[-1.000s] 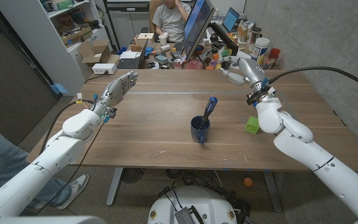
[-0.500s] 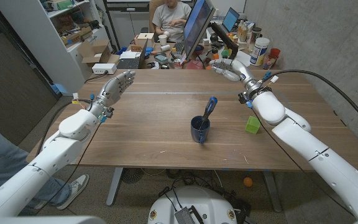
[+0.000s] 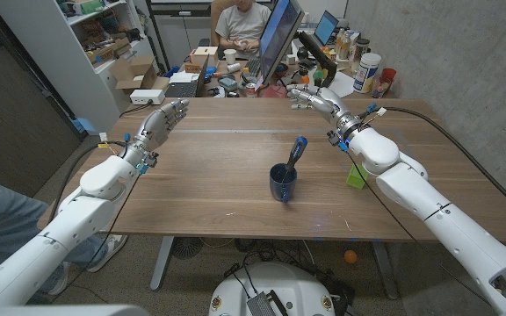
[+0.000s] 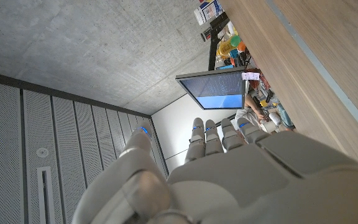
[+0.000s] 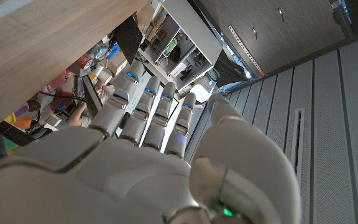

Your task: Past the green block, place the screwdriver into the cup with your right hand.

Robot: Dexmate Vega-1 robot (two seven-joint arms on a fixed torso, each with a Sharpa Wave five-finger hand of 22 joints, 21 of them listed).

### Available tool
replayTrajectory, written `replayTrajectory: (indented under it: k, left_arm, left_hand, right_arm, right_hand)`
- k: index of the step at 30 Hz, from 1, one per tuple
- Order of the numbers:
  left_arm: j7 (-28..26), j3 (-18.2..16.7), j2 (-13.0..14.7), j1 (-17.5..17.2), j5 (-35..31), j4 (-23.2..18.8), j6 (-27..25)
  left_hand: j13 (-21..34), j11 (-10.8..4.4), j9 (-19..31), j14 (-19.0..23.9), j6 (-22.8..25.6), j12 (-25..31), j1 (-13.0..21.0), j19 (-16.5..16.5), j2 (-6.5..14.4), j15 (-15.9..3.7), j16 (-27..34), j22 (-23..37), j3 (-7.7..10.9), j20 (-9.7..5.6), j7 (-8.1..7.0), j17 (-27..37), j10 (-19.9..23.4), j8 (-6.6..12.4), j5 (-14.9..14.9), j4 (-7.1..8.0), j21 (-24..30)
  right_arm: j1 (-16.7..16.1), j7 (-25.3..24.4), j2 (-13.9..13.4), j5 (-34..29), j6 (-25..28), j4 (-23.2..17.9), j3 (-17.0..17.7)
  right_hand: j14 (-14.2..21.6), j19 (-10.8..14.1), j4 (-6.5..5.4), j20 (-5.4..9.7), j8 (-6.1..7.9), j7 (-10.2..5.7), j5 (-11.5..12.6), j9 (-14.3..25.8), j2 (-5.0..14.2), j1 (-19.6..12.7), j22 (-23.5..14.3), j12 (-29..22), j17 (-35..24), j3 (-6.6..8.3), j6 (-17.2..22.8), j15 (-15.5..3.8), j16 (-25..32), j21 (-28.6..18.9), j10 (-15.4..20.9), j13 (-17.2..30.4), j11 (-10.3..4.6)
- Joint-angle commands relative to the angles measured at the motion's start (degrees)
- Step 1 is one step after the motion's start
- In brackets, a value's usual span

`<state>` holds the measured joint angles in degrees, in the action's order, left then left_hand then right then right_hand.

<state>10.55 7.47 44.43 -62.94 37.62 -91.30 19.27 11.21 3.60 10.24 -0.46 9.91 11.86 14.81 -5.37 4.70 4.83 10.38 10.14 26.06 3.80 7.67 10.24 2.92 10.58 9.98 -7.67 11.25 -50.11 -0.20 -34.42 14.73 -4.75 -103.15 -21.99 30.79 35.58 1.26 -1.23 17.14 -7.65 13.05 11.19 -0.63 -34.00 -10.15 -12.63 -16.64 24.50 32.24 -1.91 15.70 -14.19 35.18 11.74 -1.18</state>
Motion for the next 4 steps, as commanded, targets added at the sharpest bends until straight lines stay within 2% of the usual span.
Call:
replayTrajectory:
  k: [1, 4]
  left_arm:
    - [0.86, -1.02, -0.23, -1.38, 0.64, 0.06, 1.69]
    - [1.0, -1.28, -0.29, -1.72, 0.83, 0.12, 2.01]
  left_hand:
    - [0.09, 0.72, 0.24, -0.09, 0.27, 0.2, 0.26, 0.08, 0.41, 0.53, 0.43, 0.18, -0.24, -0.27, 0.8, 0.13, 0.16, 0.34, -0.06, 0.04, 0.21]
    - [0.1, 0.65, 0.23, -0.08, 0.33, 0.17, 0.26, 0.06, 0.4, 0.6, 0.43, 0.18, -0.25, -0.29, 0.97, 0.13, 0.1, 0.35, -0.06, 0.04, 0.2]
  right_arm:
    - [0.58, 1.09, 1.13, 6.98, 1.03, 1.21, -1.04]
    - [0.59, 0.91, 1.1, 7.18, 1.36, 1.21, -1.2]
  right_hand:
    - [-0.06, -0.01, -0.24, -0.1, -0.41, 0.33, -0.45, 0.04, 0.22, 1.1, -0.19, 0.18, -0.14, -0.48, -0.01, 0.6, -0.03, 0.24, -0.05, 0.12, 0.27]
    - [-0.15, -0.14, -0.32, -0.15, -0.55, 0.41, -0.62, 0.05, 0.43, 1.36, -0.19, 0.29, -0.16, -0.65, -0.01, 0.58, -0.05, 0.35, -0.18, 0.1, 0.42]
